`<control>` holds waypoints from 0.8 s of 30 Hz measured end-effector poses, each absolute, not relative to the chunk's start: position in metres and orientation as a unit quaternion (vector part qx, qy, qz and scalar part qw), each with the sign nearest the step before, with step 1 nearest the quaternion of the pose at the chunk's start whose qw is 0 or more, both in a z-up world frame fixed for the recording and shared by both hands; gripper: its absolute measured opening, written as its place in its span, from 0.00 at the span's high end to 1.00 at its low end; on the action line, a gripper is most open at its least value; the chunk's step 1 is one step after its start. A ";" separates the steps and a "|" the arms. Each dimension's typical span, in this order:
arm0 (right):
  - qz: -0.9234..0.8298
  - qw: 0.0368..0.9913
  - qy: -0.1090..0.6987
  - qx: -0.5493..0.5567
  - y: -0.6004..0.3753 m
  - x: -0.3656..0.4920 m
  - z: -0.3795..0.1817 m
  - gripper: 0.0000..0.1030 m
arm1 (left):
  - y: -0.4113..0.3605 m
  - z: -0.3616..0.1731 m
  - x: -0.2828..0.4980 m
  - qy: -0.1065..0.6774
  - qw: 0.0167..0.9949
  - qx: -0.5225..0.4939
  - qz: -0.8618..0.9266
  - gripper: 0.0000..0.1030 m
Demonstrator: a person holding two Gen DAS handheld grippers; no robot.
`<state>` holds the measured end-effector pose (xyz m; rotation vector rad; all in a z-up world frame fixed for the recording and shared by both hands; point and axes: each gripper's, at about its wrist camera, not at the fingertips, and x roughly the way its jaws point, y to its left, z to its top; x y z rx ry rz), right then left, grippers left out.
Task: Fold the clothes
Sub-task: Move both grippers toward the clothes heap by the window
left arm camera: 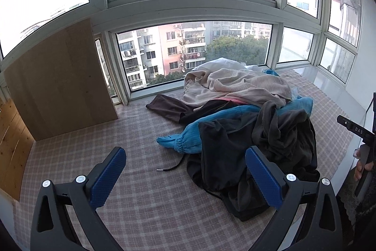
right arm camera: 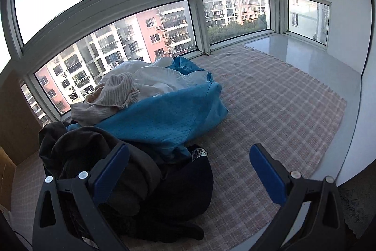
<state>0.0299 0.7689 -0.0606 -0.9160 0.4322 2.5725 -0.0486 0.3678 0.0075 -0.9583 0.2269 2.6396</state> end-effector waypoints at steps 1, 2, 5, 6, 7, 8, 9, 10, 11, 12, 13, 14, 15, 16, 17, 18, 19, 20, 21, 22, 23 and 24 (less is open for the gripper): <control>0.915 0.184 0.147 -0.327 0.767 0.028 -0.063 0.00 | 0.370 0.008 -0.049 0.080 0.164 -0.334 0.925 0.01; 0.915 0.184 0.141 -0.329 0.766 0.027 -0.064 0.00 | 0.372 0.007 -0.050 0.081 0.166 -0.333 0.925 0.01; 0.914 0.185 0.141 -0.333 0.772 0.023 -0.067 0.00 | 0.376 0.007 -0.053 0.084 0.169 -0.328 0.926 0.01; 0.913 0.184 0.146 -0.332 0.775 0.022 -0.066 0.00 | 0.377 0.007 -0.054 0.085 0.170 -0.327 0.926 0.01; 0.913 0.183 0.152 -0.331 0.779 0.020 -0.065 0.00 | 0.378 0.006 -0.057 0.086 0.171 -0.327 0.926 0.01; 0.913 0.182 0.157 -0.331 0.782 0.019 -0.064 0.00 | 0.379 0.005 -0.060 0.087 0.171 -0.327 0.925 0.01; 0.914 0.177 0.156 -0.329 0.783 0.019 -0.062 0.00 | 0.380 0.004 -0.062 0.088 0.172 -0.327 0.925 0.01; 0.917 0.171 0.156 -0.326 0.783 0.018 -0.060 0.00 | 0.381 0.002 -0.066 0.087 0.173 -0.330 0.924 0.01; 0.919 0.164 0.155 -0.324 0.782 0.017 -0.058 0.00 | 0.382 -0.001 -0.069 0.086 0.174 -0.334 0.922 0.01; 0.920 0.153 0.155 -0.325 0.778 0.015 -0.059 0.00 | 0.384 -0.003 -0.072 0.085 0.176 -0.338 0.921 0.01; 0.922 0.136 0.153 -0.330 0.770 0.013 -0.063 0.00 | 0.385 -0.006 -0.075 0.086 0.175 -0.342 0.919 0.01; 0.923 0.120 0.150 -0.335 0.763 0.011 -0.067 0.00 | 0.386 -0.008 -0.078 0.089 0.176 -0.345 0.918 0.01; 0.923 0.104 0.147 -0.340 0.756 0.008 -0.071 0.00 | 0.387 -0.011 -0.080 0.093 0.177 -0.347 0.917 0.01; 0.922 0.095 0.137 -0.349 0.747 0.005 -0.077 0.00 | 0.388 -0.013 -0.082 0.096 0.176 -0.348 0.916 0.01; 0.921 0.090 0.124 -0.358 0.738 0.001 -0.082 0.00 | 0.389 -0.015 -0.084 0.099 0.176 -0.350 0.915 0.01; 0.921 0.084 0.112 -0.364 0.731 -0.002 -0.085 0.00 | 0.389 -0.018 -0.087 0.101 0.176 -0.353 0.913 0.01; 0.920 0.078 0.101 -0.370 0.723 -0.005 -0.088 0.00 | 0.390 -0.020 -0.089 0.101 0.177 -0.357 0.911 0.01; 0.921 0.072 0.092 -0.372 0.717 -0.008 -0.089 0.00 | 0.391 -0.022 -0.091 0.102 0.179 -0.362 0.909 0.01; 0.922 0.065 0.084 -0.373 0.712 -0.011 -0.088 0.00 | 0.391 -0.025 -0.093 0.102 0.182 -0.366 0.907 0.01; 0.923 0.060 0.073 -0.374 0.707 -0.014 -0.088 0.00 | 0.393 -0.028 -0.094 0.103 0.184 -0.369 0.905 0.01; 0.922 0.059 0.063 -0.378 0.705 -0.020 -0.090 0.00 | 0.394 -0.030 -0.096 0.103 0.186 -0.372 0.903 0.01; 0.921 0.059 0.053 -0.382 0.704 -0.026 -0.092 0.00 | 0.395 -0.033 -0.097 0.104 0.189 -0.375 0.902 0.01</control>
